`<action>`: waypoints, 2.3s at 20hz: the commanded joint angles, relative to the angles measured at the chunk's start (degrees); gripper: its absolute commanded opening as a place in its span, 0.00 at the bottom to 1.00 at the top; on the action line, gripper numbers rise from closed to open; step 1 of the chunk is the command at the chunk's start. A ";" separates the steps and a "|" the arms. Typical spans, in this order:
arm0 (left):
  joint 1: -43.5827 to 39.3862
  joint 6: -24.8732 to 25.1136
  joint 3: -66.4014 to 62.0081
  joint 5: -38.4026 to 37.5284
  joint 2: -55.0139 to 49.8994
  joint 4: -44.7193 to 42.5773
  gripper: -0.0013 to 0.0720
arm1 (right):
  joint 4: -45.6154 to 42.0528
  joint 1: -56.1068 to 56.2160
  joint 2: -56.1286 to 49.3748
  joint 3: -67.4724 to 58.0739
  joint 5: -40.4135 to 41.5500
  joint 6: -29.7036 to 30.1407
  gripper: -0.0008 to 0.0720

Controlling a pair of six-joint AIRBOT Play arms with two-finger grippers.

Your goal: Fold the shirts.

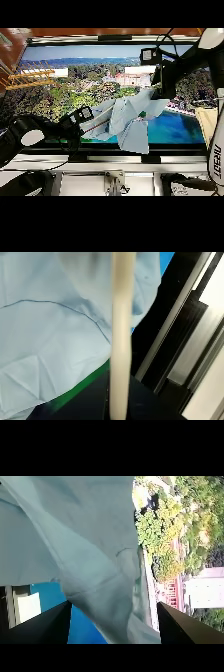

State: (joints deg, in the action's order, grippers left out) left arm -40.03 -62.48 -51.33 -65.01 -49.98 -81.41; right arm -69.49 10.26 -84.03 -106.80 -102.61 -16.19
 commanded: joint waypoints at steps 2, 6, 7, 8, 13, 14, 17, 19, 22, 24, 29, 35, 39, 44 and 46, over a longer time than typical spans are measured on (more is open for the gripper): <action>2.05 1.99 -1.22 -0.17 0.11 -0.07 0.08 | 0.42 1.33 -1.99 2.27 -0.68 1.95 0.88; 2.60 5.33 -3.39 -0.02 0.09 -0.09 0.08 | 0.39 1.38 -1.99 8.83 -1.40 1.95 0.35; 2.93 5.33 -3.34 -0.15 -0.15 -0.13 0.09 | 0.37 1.36 -1.99 9.20 -2.32 1.92 0.14; 3.50 5.44 -3.34 0.00 -0.52 -0.15 0.09 | 0.37 1.36 -1.86 9.18 -2.51 1.81 0.10; 8.07 4.68 -3.41 1.62 -1.31 -9.33 0.57 | 0.15 1.33 -0.22 9.14 -2.51 1.81 0.10; 9.51 3.02 -3.67 2.67 -1.29 -11.47 0.69 | 0.15 1.33 0.37 9.14 -2.51 1.79 0.10; 13.57 1.75 -5.60 4.81 -1.29 -14.43 0.80 | 0.15 1.33 2.01 9.14 -2.54 1.31 0.10; 16.20 1.75 -7.80 5.64 -1.29 -15.30 0.80 | 0.15 1.33 2.99 9.14 -2.64 0.42 0.10; 20.37 1.73 -11.87 5.42 -1.07 -15.28 0.80 | 0.09 1.33 4.31 9.14 -2.64 -1.03 0.10; 24.26 -2.71 -14.34 3.61 -0.33 -15.19 0.80 | 0.04 1.33 5.33 9.14 -2.62 -2.97 0.10; 40.13 -10.08 -1.70 2.49 7.06 20.17 0.70 | -0.09 1.33 8.09 9.14 -2.10 -5.88 0.10; 23.45 -10.80 23.10 27.71 7.80 45.33 0.78 | 0.02 1.36 8.17 9.14 -2.08 -9.09 0.10; 9.11 -13.29 22.95 43.10 0.07 47.21 0.78 | 0.00 1.36 8.17 9.14 -2.05 -9.77 0.10; 5.44 -13.25 22.21 54.55 -4.66 47.15 0.73 | 0.00 1.33 8.17 9.14 -2.10 -10.56 0.10; 7.06 -13.27 22.01 59.58 -4.66 47.17 0.28 | 0.00 1.33 8.17 9.14 -2.10 -10.82 0.10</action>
State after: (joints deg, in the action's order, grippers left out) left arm -32.60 -75.68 -29.28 -14.92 -53.47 -34.83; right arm -69.49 11.57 -75.90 -97.67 -104.66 -26.41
